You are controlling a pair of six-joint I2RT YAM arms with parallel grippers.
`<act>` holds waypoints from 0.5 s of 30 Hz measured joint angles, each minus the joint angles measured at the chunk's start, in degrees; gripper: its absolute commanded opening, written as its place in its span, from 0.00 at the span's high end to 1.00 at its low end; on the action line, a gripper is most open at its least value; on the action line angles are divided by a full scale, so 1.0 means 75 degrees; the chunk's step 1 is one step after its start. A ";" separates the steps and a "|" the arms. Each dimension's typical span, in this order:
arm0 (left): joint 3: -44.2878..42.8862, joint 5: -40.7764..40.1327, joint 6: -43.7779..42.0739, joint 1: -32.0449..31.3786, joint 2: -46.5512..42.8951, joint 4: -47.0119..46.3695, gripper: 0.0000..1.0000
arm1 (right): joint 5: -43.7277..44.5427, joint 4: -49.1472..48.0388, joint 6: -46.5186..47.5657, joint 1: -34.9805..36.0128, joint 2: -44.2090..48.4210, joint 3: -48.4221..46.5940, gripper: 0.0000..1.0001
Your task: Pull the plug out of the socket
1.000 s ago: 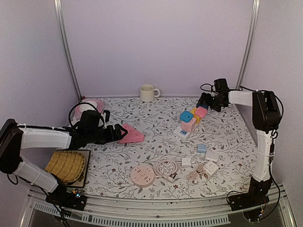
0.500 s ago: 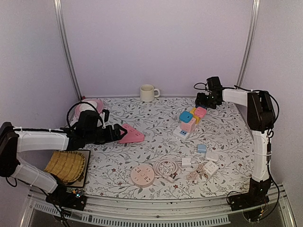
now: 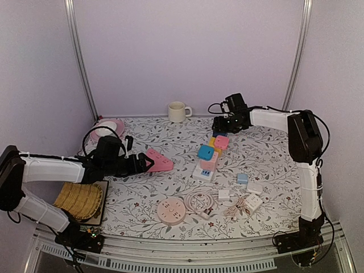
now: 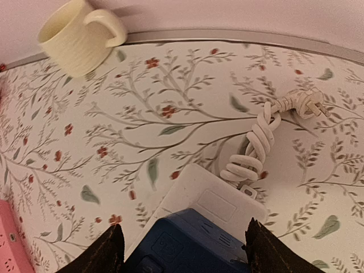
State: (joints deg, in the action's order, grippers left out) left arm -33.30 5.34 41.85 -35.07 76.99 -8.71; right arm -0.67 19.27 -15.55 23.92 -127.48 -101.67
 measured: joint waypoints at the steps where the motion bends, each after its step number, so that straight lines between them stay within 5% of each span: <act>1: 0.0000 0.0020 0.0009 -0.0023 0.0044 -0.0038 0.11 | -0.0117 0.0026 0.0061 0.0245 0.0000 -0.0020 0.26; 9: 0.0023 0.0632 0.0297 -0.0146 0.0557 -0.0720 0.12 | -0.0839 0.0117 0.0449 0.1699 -0.0015 -0.0309 0.23; 15: 0.0134 0.1652 0.0863 -0.0254 0.1113 -0.1891 0.15 | -0.1209 0.0216 0.0443 0.1757 0.0029 -0.0321 0.18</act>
State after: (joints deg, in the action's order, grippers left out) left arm -32.29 17.74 48.31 -36.97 85.34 -22.90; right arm -9.74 20.88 -12.23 37.10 -127.26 -104.07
